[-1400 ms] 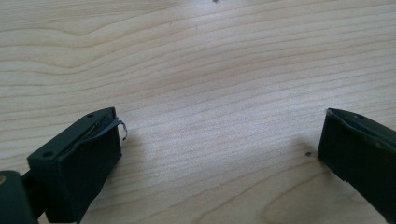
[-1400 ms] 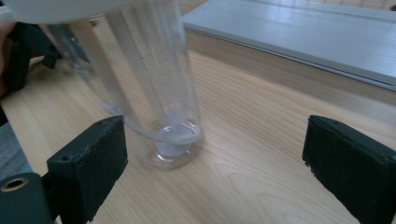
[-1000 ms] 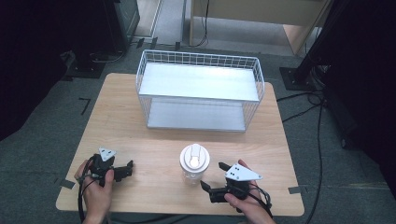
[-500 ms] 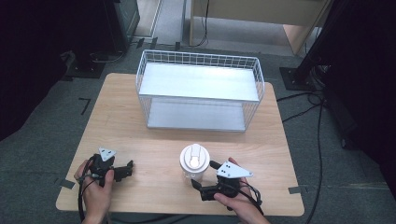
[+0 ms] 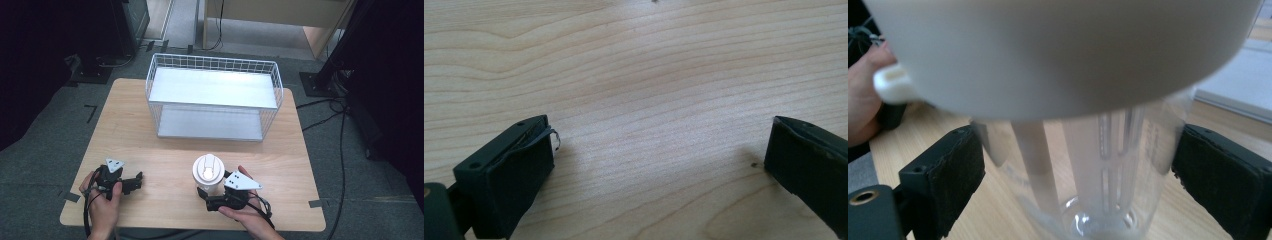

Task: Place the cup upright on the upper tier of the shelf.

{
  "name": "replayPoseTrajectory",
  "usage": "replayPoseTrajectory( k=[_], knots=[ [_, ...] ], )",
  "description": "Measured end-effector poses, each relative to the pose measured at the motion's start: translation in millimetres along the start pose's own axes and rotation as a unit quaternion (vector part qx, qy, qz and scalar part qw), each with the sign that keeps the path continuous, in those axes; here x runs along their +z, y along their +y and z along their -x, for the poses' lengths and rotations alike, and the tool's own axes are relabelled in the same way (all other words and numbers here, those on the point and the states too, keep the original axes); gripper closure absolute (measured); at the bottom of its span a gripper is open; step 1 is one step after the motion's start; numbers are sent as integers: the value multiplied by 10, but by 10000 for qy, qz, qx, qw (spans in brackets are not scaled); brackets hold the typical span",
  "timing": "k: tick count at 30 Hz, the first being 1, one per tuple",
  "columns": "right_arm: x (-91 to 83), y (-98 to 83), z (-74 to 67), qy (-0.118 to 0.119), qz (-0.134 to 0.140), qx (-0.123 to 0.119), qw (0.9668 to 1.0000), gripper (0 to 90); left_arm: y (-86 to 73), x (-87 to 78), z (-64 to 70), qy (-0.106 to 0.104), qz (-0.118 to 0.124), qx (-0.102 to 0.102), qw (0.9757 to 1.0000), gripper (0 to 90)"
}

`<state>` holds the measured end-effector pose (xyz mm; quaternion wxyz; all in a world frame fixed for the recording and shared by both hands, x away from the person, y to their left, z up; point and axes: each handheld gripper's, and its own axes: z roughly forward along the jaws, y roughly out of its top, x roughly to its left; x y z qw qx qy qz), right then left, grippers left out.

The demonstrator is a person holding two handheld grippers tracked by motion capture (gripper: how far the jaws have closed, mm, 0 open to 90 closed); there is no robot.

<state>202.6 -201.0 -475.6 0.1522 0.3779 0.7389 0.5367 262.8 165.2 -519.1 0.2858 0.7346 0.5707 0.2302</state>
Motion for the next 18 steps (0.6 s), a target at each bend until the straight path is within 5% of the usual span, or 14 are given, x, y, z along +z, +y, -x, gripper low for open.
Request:
replayPoseTrajectory(
  k=[18],
  knots=[
    [20,64,-146,-452,894,-204,9948,139,0,0,0,0,0,2,10000,0]
  ],
)
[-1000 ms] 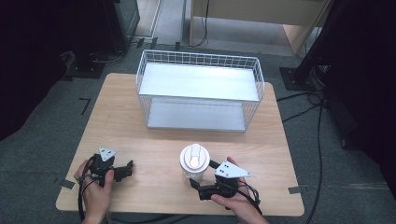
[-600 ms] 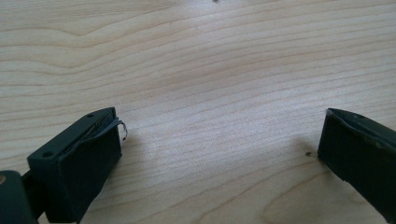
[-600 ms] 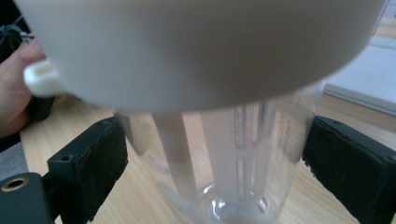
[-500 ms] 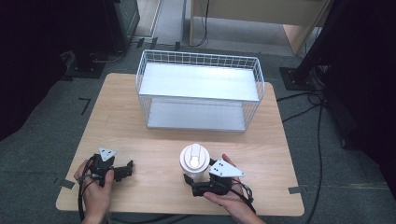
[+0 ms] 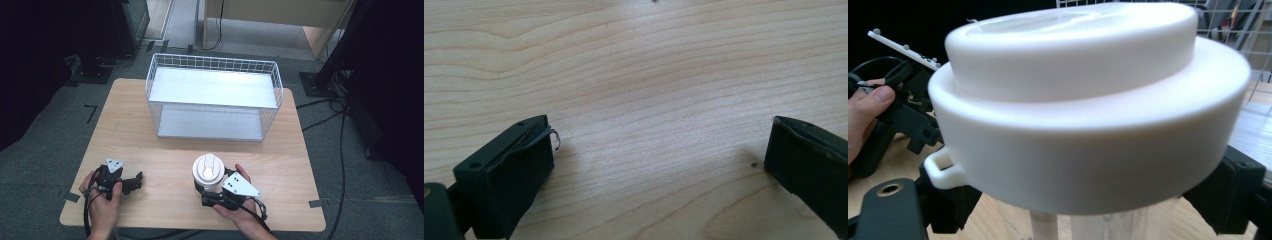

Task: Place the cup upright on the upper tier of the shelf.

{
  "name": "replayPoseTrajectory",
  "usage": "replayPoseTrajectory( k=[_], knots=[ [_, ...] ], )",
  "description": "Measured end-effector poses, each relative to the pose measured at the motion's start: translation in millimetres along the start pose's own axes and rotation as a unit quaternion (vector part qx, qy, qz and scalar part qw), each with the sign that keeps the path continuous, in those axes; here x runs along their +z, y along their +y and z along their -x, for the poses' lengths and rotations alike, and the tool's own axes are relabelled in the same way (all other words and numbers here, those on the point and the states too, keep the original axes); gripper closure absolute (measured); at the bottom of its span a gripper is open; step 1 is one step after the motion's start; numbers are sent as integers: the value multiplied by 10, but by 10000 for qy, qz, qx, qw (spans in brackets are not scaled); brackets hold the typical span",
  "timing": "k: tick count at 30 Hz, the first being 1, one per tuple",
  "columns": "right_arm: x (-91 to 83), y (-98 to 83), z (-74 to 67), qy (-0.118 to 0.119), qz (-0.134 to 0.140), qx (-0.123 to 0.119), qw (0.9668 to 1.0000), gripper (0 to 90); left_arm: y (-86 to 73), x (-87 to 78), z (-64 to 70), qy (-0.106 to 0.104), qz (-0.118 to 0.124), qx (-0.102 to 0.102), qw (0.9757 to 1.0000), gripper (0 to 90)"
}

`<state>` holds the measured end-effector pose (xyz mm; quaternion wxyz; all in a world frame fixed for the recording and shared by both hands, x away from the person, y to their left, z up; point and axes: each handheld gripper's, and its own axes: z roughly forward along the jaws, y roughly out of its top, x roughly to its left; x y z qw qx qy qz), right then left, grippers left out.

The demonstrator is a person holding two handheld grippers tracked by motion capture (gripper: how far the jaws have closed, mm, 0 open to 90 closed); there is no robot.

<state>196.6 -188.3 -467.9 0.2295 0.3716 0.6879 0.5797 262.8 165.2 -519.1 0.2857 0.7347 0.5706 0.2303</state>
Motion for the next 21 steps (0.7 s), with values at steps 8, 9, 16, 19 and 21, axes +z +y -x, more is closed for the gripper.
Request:
replayPoseTrajectory(
  k=[8,9,16,19,21],
  knots=[
    [-29,58,23,-185,190,-13,9996,148,0,0,1,0,3,-5,10000,0],
    [-32,70,33,-201,211,-16,9996,148,0,0,0,0,2,-3,10000,0],
    [-64,159,62,-264,314,-24,9992,149,0,0,0,0,1,-2,10000,0],
    [-83,225,69,-298,422,-58,9986,149,0,0,0,0,0,-1,10000,0],
    [-97,300,84,-316,525,-51,9981,149,0,1,1,1,6,-9,10000,0]
  ],
)
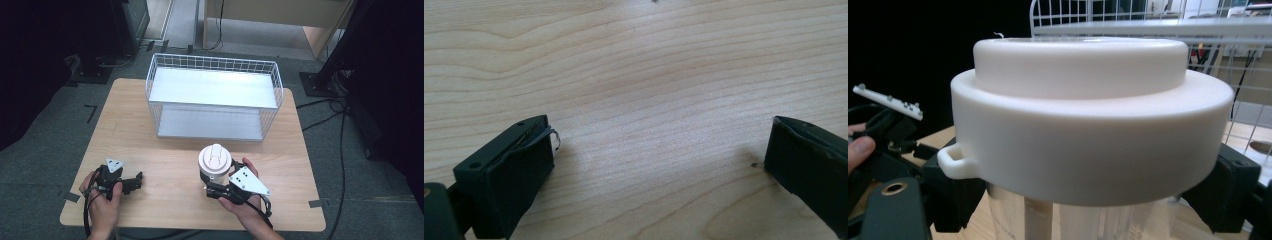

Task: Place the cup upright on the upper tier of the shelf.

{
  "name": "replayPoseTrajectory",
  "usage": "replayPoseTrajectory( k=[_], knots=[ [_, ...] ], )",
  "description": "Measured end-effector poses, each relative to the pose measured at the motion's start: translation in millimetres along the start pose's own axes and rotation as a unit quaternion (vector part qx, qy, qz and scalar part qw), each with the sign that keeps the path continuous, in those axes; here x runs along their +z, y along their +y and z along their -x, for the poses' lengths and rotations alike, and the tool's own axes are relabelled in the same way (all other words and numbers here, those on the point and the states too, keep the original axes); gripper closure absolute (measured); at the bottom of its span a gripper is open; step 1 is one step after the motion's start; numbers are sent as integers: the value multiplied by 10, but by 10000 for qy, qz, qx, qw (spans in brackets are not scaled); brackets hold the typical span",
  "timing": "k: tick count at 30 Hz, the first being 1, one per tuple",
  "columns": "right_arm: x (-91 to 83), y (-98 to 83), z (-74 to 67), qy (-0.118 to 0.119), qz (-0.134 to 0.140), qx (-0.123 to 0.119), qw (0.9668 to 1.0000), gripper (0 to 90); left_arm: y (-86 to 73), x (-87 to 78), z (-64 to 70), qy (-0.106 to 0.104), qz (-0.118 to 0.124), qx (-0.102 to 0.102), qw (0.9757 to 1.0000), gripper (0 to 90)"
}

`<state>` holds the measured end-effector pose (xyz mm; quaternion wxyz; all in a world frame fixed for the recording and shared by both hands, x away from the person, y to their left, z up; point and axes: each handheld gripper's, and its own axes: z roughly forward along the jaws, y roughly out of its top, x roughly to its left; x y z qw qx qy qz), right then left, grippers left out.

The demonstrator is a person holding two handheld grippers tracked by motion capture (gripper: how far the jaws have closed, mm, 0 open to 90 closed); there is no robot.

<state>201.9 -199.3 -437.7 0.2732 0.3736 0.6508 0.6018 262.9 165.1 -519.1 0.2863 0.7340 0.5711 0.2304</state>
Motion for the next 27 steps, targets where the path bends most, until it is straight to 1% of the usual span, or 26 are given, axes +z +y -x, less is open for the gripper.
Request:
replayPoseTrajectory(
  k=[4,6,13,14,15,16,17,18,20,24,25,26,27],
  knots=[
    [-5,68,17,-47,80,42,9999,150,0,0,0,0,2,-2,10000,0],
    [-16,133,36,-124,177,69,9997,150,0,0,1,-1,2,-6,10000,0],
    [-37,326,87,-349,495,-74,9981,150,1,-1,-2,2,-6,12,10000,0],
    [-37,326,87,-349,495,-74,9981,150,1,-1,-2,2,-6,12,10000,0],
    [-42,396,104,-392,587,-62,9975,149,1,-1,-2,2,-7,14,10000,0],
    [-44,433,116,-414,631,-69,9971,150,1,-1,-2,2,-6,12,10000,0],
    [-44,433,116,-414,631,-69,9971,150,1,-1,-2,2,-6,12,10000,0],
    [-46,507,135,-477,711,-48,9963,150,1,-1,-2,3,-8,16,10000,0],
    [-47,581,162,-534,799,-53,9954,150,1,-2,-2,3,-8,16,10000,0],
    [-39,714,216,-611,938,-46,9937,150,1,-2,-2,3,-8,16,10000,0],
    [-39,714,216,-611,938,-46,9937,150,1,-2,-2,3,-8,16,10000,0],
    [-30,768,248,-670,1019,-47,9925,149,1,-1,-2,2,-9,16,10000,0],
    [-22,791,264,-710,1044,-55,9920,149,1,-2,-3,2,-11,18,10000,0]
  ],
)
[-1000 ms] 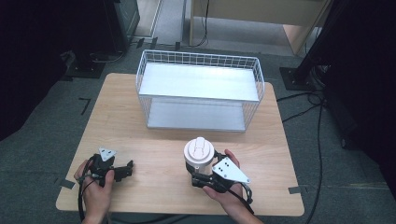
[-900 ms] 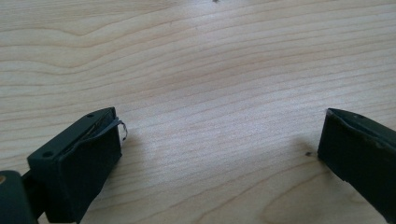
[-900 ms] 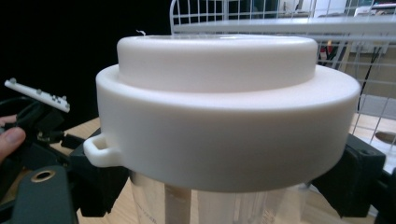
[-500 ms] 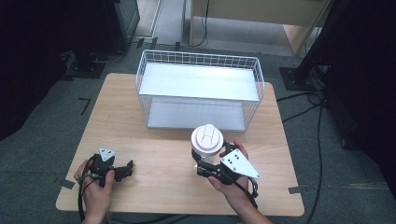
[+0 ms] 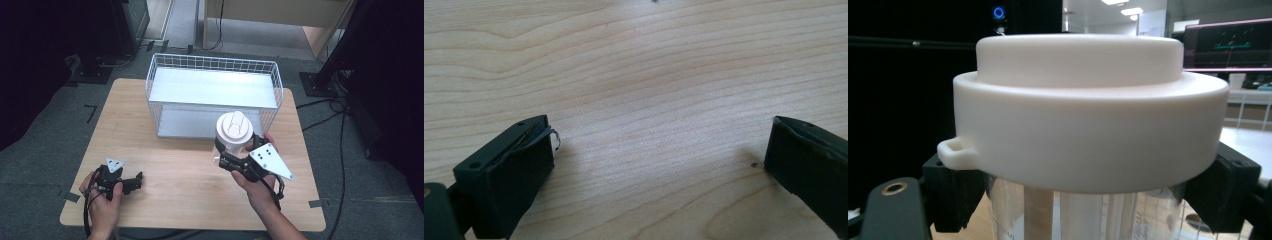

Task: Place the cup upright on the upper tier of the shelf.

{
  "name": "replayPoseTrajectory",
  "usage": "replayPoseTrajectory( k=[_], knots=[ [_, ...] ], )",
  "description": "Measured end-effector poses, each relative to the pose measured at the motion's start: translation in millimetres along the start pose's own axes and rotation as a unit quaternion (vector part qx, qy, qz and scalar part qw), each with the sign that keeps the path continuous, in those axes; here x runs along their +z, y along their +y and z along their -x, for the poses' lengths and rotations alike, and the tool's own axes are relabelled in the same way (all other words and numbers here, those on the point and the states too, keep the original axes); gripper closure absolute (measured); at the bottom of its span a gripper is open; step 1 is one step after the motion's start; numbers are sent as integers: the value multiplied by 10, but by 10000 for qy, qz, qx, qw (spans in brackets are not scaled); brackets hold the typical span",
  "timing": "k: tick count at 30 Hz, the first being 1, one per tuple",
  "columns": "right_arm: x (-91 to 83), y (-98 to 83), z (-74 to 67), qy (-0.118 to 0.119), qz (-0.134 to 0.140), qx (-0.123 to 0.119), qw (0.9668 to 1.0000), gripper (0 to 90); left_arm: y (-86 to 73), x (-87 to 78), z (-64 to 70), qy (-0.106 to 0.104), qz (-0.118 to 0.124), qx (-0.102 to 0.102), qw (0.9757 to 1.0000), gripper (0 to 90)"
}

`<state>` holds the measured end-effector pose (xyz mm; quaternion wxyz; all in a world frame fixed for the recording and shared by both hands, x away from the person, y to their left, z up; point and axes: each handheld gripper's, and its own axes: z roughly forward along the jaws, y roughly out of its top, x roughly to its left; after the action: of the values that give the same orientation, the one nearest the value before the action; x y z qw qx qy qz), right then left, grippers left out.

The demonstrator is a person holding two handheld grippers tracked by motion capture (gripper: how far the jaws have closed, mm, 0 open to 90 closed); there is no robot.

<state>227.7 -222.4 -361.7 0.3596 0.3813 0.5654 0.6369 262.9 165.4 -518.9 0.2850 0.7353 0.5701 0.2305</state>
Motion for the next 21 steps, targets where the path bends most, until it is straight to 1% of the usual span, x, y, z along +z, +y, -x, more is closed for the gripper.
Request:
replayPoseTrajectory(
  k=[1,2,3,4,7,8,11,12,14,18,21],
  knots=[
    [0,0,0,0,0,0,10000,149,0,0,0,0,0,0,10000,0],
    [36,32,39,-92,55,-42,9999,149,0,0,0,2,0,2,10000,0],
    [36,32,39,-92,55,-42,9999,149,0,0,0,2,0,2,10000,0],
    [68,56,81,-165,72,-50,9998,149,-1,2,1,5,13,-3,10000,0],
    [119,88,141,-313,124,-127,9994,149,-1,1,0,2,7,-2,10000,0],
    [119,88,141,-313,124,-127,9994,149,-1,1,1,0,5,-4,10000,0],
    [178,127,186,-473,197,-304,9982,149,0,1,0,0,3,-1,10000,0],
    [178,127,186,-473,197,-304,9982,149,0,1,0,0,3,-1,10000,0],
    [230,169,203,-512,243,-390,9976,149,0,1,0,1,3,-1,10000,0],
    [290,222,213,-543,281,-345,9975,149,-1,1,0,2,7,-1,10000,0],
    [384,305,219,-576,360,-371,9970,149,-1,2,0,2,12,-4,10000,0]
  ],
)
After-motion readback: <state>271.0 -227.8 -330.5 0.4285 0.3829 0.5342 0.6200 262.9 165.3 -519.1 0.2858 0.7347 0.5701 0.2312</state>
